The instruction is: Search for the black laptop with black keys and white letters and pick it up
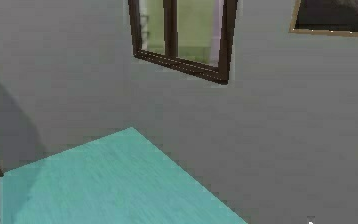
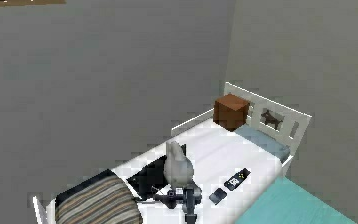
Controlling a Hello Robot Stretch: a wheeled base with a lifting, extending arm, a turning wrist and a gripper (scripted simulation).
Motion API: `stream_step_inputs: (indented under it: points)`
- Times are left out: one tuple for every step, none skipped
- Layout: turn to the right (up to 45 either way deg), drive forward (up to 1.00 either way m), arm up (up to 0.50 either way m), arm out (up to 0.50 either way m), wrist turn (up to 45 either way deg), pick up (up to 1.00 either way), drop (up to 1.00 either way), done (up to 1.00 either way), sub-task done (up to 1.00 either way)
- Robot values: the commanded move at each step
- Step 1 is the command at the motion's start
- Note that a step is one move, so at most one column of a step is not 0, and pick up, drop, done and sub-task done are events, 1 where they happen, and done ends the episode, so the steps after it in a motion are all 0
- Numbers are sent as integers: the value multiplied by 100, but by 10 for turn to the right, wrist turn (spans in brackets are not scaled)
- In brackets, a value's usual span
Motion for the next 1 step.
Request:
stream_step_inputs:
  points:
    - [0, 0, 0, 0, 0, 100, 0, 0, 0]
